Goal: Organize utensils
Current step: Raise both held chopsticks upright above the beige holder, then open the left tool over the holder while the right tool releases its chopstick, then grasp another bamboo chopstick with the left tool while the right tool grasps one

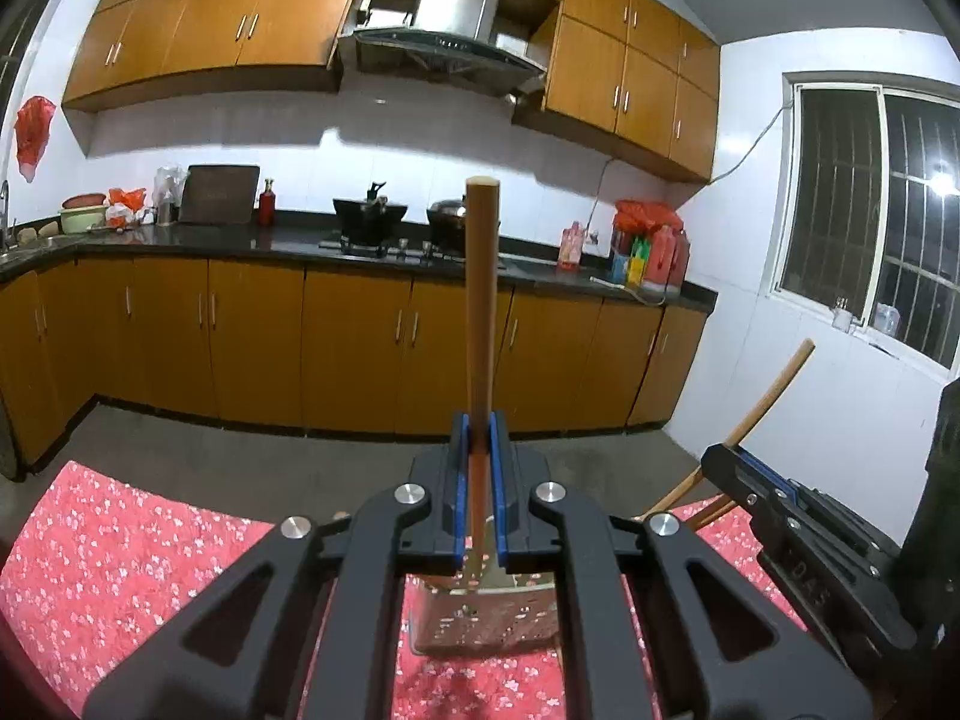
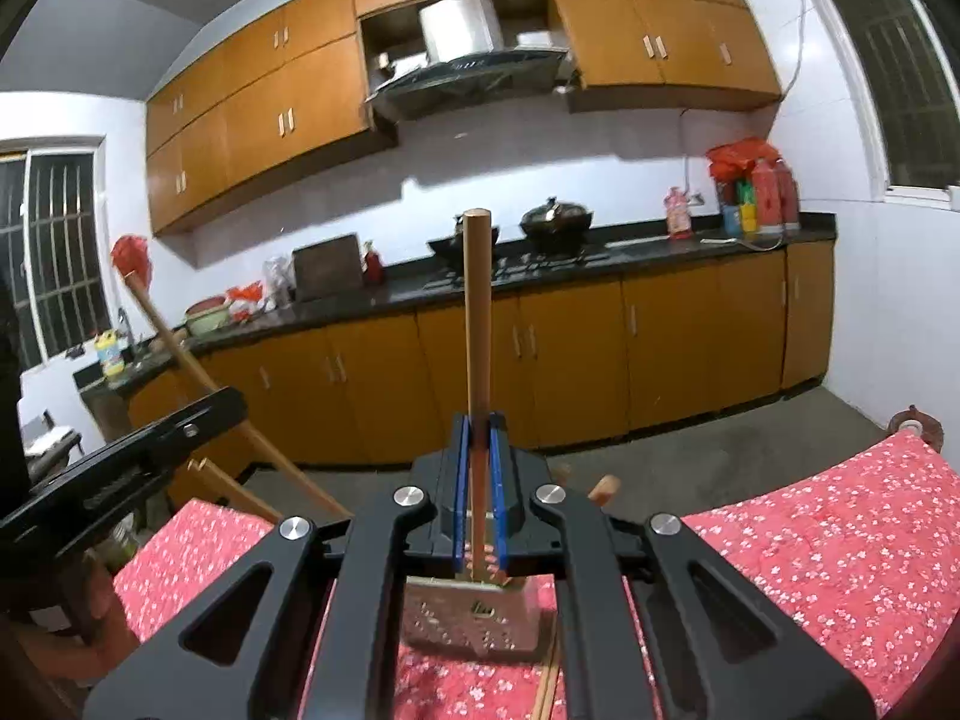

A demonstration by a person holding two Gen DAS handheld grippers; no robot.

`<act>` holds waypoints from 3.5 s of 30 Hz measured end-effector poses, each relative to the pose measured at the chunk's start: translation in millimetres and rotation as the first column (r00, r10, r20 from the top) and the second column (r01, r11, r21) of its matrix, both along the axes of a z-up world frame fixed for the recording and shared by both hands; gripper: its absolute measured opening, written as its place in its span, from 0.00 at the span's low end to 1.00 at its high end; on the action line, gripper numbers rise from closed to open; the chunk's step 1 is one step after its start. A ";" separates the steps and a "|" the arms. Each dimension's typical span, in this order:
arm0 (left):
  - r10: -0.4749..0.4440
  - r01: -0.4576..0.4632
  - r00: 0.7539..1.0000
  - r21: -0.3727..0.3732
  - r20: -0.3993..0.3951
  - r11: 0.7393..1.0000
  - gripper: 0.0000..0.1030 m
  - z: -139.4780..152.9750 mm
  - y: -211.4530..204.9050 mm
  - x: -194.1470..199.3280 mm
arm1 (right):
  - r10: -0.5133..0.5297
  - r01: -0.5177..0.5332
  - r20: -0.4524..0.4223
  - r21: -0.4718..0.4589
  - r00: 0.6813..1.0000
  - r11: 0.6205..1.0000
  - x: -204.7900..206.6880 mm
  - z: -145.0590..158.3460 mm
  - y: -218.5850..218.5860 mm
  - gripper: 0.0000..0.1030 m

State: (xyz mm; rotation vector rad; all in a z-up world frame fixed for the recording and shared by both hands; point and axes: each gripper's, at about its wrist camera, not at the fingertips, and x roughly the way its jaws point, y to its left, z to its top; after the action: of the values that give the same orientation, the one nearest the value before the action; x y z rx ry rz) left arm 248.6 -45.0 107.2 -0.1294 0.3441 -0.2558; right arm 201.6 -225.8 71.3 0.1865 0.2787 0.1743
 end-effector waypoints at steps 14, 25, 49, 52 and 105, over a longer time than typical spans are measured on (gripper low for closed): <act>0.003 -0.002 1.000 -0.065 0.007 0.998 0.17 10.7 31.6 -29.0 | -0.020 0.016 0.065 0.051 0.998 0.999 -44.4 23.4 -22.5 0.25; 0.092 -0.087 0.988 0.044 -0.121 0.995 0.23 -41.9 76.1 -81.4 | -0.114 0.121 -0.269 0.010 0.957 0.993 -53.7 -70.9 -60.9 0.25; 0.109 -0.088 0.869 0.066 -0.483 0.994 0.23 -179.6 85.7 -81.1 | 0.005 -0.049 -0.579 -0.061 0.815 0.997 -25.8 -191.0 10.5 0.14; 0.100 -0.081 0.865 0.059 -0.491 0.995 0.23 -183.3 84.2 -81.3 | -0.025 -0.036 -0.575 -0.095 0.817 0.995 -26.3 -191.6 8.8 0.08; 0.143 -0.089 0.853 0.130 -0.503 0.988 0.10 -216.2 104.2 -64.1 | -0.147 0.093 -0.547 -0.124 0.824 0.988 -29.4 -194.8 -42.8 0.07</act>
State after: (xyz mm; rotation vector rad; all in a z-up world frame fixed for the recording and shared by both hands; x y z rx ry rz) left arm 184.5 59.3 -108.9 -0.1150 0.8781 -0.0776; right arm 172.2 -268.6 -123.5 0.1591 0.8567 -0.0254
